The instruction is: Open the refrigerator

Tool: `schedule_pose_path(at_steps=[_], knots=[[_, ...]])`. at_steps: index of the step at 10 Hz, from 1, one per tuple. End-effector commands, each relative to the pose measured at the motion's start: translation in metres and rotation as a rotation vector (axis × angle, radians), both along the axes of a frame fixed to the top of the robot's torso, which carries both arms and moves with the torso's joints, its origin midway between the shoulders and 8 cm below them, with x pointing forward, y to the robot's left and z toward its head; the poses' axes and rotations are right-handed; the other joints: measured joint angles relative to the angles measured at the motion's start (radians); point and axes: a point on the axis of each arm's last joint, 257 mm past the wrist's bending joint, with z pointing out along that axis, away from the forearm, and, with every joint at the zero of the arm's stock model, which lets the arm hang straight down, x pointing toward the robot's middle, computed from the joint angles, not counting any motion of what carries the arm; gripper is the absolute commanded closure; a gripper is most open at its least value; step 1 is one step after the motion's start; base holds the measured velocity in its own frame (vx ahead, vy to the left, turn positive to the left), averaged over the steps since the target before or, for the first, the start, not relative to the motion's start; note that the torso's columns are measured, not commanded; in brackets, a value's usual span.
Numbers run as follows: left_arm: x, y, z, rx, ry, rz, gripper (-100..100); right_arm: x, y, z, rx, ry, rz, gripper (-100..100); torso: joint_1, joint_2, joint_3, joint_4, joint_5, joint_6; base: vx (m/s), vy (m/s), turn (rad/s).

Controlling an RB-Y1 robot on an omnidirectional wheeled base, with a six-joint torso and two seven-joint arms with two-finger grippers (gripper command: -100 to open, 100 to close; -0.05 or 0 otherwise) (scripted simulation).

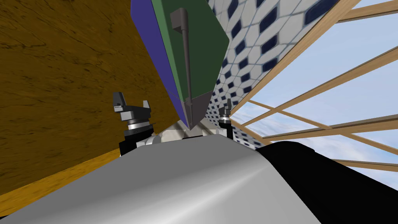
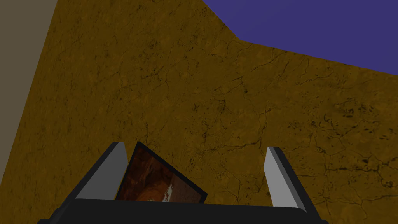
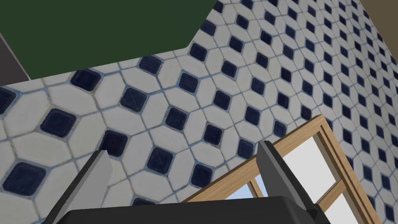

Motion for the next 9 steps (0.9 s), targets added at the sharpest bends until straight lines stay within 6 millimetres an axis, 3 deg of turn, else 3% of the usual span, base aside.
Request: schedule_pose_path(at_steps=[1,9], knots=[[0.0,0.0,0.0,0.0,0.0,0.0,0,0.0,0.0,0.0,0.0,0.0,0.0,0,0.0,0.04,-0.082,0.041,0.0,0.0,0.0,0.0,0.0],[-0.0001,0.0,0.0002,0.0,0.0,0.0,0,-0.0001,0.0,0.0002,0.0,0.0,0.0,0,0.0,0.618,-1.234,0.617,0.0,0.0,0.0,0.0,0.0]])
